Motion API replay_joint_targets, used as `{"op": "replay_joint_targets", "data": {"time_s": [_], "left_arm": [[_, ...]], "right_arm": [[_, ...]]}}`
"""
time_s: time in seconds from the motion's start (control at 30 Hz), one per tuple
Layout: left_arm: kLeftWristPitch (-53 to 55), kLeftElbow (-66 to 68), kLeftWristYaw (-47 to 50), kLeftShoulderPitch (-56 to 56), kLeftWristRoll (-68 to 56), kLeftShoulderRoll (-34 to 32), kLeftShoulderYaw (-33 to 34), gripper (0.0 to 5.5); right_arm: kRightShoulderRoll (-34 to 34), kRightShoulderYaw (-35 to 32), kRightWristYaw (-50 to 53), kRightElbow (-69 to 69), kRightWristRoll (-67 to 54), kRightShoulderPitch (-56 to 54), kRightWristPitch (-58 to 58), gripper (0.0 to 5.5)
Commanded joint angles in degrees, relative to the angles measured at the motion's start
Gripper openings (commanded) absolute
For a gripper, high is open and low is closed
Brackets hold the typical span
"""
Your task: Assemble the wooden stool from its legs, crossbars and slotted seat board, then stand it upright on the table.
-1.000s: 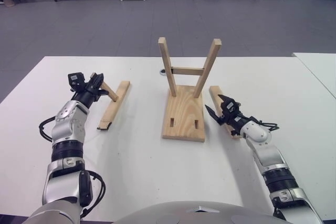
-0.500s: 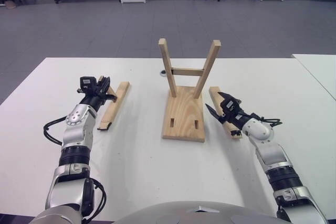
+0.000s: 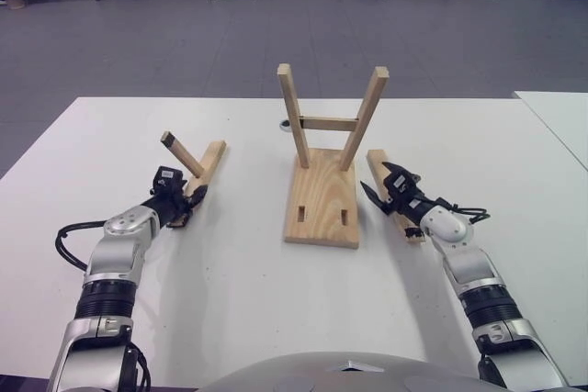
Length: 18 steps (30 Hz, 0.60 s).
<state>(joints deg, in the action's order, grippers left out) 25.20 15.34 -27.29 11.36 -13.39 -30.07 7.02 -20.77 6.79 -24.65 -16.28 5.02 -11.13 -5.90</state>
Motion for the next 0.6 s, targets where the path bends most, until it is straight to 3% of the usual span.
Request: {"op": "replay_joint_targets", "data": {"time_s": [0.03, 0.23, 0.37, 0.5, 0.57, 0.6], "left_arm": [[4.2, -2.0, 0.5, -1.6, 1.2, -0.7, -0.8, 3.37], [4.1, -1.8, 0.2, -1.8, 5.2, -3.4, -2.5, 2.47], [2.8, -1.1, -1.5, -3.4, 6.7, -4.4, -3.7, 2.03], [-6.4, -6.9, -6.1, -2.4, -4.9, -2.0, 8.2, 2.03], [-14.8, -13.9, -8.7, -2.1, -13.1, 1.6, 14.6, 2.03], [-16.6, -17.6, -9.4, -2.7, -14.9, 3.1, 14.9, 2.03]], "right_arm": [[0.5, 0.6, 0.4, -0.6, 0.7, -0.3, -0.3, 3.54], [0.3, 0.2, 0.7, 0.2, 0.7, -0.8, 0.5, 3.54], [1.1, -2.4, -5.3, 8.3, -9.0, -0.1, 9.4, 3.54], [3.1, -11.0, -8.0, 23.6, -32.3, -3.0, 26.9, 3.54], [5.7, -14.8, -4.4, 28.5, -43.2, -7.4, 34.2, 3.54], [7.6, -15.7, -1.4, 29.1, -47.2, -10.2, 37.5, 3.54]]}}
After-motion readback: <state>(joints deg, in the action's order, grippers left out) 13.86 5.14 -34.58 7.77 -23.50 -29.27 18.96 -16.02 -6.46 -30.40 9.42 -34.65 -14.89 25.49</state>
